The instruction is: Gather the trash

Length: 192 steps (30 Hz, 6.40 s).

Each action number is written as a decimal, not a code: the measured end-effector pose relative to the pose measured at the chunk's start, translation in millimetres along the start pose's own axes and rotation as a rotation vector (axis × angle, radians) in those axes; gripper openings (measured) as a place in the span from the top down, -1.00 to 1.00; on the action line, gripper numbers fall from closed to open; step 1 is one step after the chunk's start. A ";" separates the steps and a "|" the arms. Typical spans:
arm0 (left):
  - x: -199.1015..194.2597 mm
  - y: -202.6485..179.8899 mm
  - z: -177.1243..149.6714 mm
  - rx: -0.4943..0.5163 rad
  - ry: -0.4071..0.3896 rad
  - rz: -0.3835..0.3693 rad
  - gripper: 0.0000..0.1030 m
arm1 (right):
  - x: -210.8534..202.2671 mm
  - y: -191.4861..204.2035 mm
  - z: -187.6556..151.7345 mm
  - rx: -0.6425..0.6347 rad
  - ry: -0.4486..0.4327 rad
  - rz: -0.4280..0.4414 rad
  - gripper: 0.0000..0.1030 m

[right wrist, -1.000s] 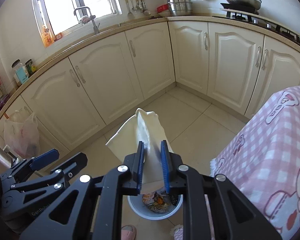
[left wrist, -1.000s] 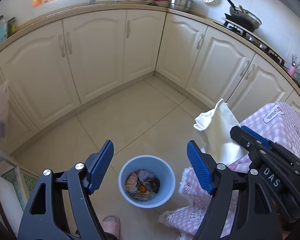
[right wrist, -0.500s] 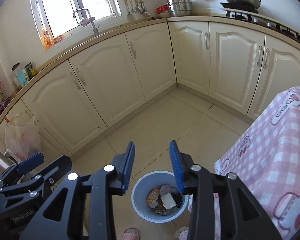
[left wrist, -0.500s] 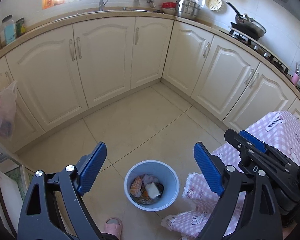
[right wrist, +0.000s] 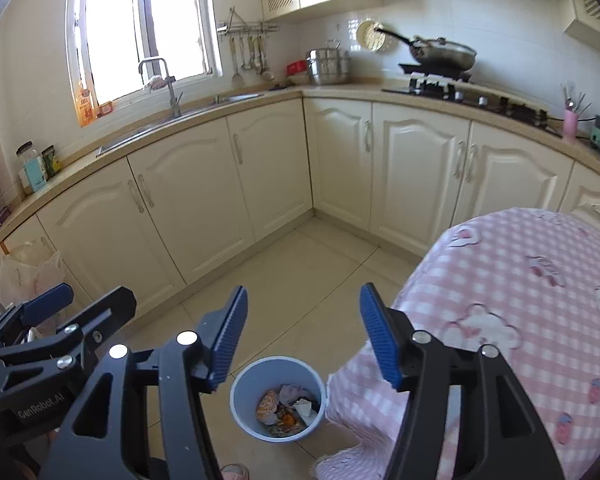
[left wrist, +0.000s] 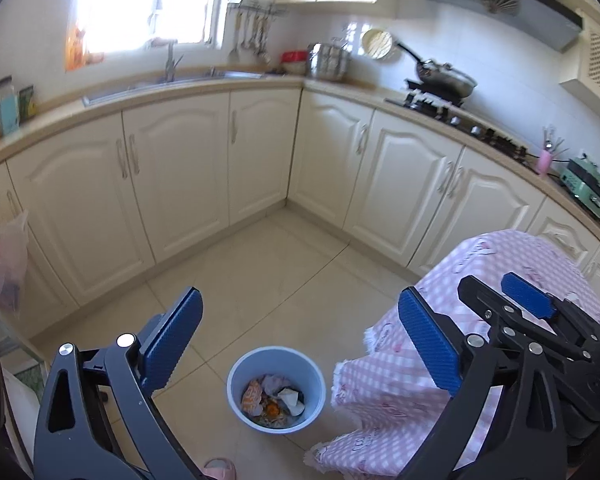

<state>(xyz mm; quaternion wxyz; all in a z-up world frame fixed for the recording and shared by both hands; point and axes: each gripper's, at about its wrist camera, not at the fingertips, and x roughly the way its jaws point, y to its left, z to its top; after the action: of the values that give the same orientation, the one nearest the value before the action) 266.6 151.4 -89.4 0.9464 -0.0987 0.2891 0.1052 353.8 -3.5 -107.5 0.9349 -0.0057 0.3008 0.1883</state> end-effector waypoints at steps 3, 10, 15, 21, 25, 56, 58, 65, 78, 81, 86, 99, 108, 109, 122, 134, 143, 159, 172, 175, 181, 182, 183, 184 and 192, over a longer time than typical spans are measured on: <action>-23.6 -12.0 -2.0 0.022 -0.035 -0.026 -0.85 | -35.9 -9.0 -2.2 0.001 -0.040 -0.036 -0.24; -82.1 -36.5 -11.9 0.066 -0.122 -0.061 -0.85 | -115.1 -24.5 -13.5 0.003 -0.146 -0.079 -0.32; -121.6 -48.1 -23.8 0.092 -0.178 -0.095 -0.85 | -162.2 -30.4 -26.9 0.014 -0.207 -0.089 -0.35; -163.9 -58.8 -44.0 0.116 -0.239 -0.108 -0.85 | -212.0 -33.5 -47.7 0.015 -0.278 -0.110 -0.37; -185.0 -68.0 -51.8 0.134 -0.270 -0.123 -0.85 | -241.9 -37.9 -61.2 0.021 -0.324 -0.131 -0.40; -272.9 -98.2 -92.3 0.194 -0.424 -0.178 -0.85 | -355.2 -44.5 -109.9 0.032 -0.499 -0.233 -0.52; -273.6 -98.1 -91.9 0.189 -0.426 -0.176 -0.85 | -354.7 -44.2 -110.1 0.032 -0.498 -0.233 -0.52; -275.0 -99.7 -91.6 0.194 -0.431 -0.173 -0.85 | -353.1 -44.3 -109.4 0.032 -0.498 -0.233 -0.52; -274.9 -101.5 -92.4 0.198 -0.427 -0.174 -0.85 | -351.7 -44.5 -110.2 0.034 -0.497 -0.232 -0.53; -274.3 -101.6 -92.5 0.199 -0.425 -0.174 -0.85 | -351.4 -44.3 -110.6 0.035 -0.496 -0.230 -0.53; -274.3 -101.4 -92.3 0.201 -0.422 -0.175 -0.85 | -351.2 -43.8 -111.0 0.035 -0.495 -0.229 -0.54; -273.2 -99.9 -91.4 0.201 -0.417 -0.173 -0.85 | -349.2 -42.6 -112.4 0.038 -0.491 -0.227 -0.55; -271.6 -98.8 -91.1 0.201 -0.413 -0.174 -0.85 | -346.9 -41.4 -115.3 0.040 -0.488 -0.225 -0.56; -271.6 -98.7 -91.1 0.201 -0.413 -0.174 -0.85 | -347.0 -41.8 -114.8 0.040 -0.488 -0.224 -0.56; -271.2 -98.2 -91.4 0.200 -0.411 -0.174 -0.85 | -346.6 -42.2 -115.0 0.041 -0.486 -0.224 -0.57; -270.4 -97.3 -92.6 0.200 -0.410 -0.175 -0.85 | -345.9 -41.9 -116.9 0.041 -0.484 -0.224 -0.57; -269.5 -96.2 -93.7 0.201 -0.409 -0.177 -0.85 | -345.4 -41.7 -118.7 0.041 -0.482 -0.223 -0.58; -268.7 -95.5 -94.6 0.202 -0.409 -0.175 -0.85 | -343.2 -43.2 -120.5 0.040 -0.480 -0.224 -0.58; -267.6 -94.7 -95.3 0.204 -0.407 -0.175 -0.85 | -342.7 -44.4 -120.6 0.039 -0.479 -0.223 -0.58; -267.5 -94.6 -95.6 0.204 -0.405 -0.174 -0.85 | -342.8 -44.6 -119.3 0.039 -0.479 -0.223 -0.58; -266.2 -93.0 -96.0 0.204 -0.402 -0.175 -0.85 | -341.9 -46.3 -118.3 0.037 -0.476 -0.222 -0.59; -266.2 -93.6 -95.5 0.205 -0.402 -0.175 -0.85 | -341.6 -46.9 -118.2 0.037 -0.475 -0.222 -0.60; -266.3 -93.0 -96.1 0.205 -0.401 -0.174 -0.85 | -341.6 -47.6 -118.5 0.037 -0.474 -0.221 -0.60; -265.9 -93.4 -95.5 0.205 -0.401 -0.174 -0.85 | -341.7 -47.8 -118.8 0.037 -0.474 -0.222 -0.60; -264.8 -91.4 -97.3 0.205 -0.396 -0.174 -0.85 | -341.7 -49.1 -118.2 0.037 -0.473 -0.221 -0.60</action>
<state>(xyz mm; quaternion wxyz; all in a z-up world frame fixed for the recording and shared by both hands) 24.1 2.0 -6.6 0.9952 -0.0040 0.0972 0.0107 49.4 -182.9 -16.4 0.9941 0.0229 0.0748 0.0756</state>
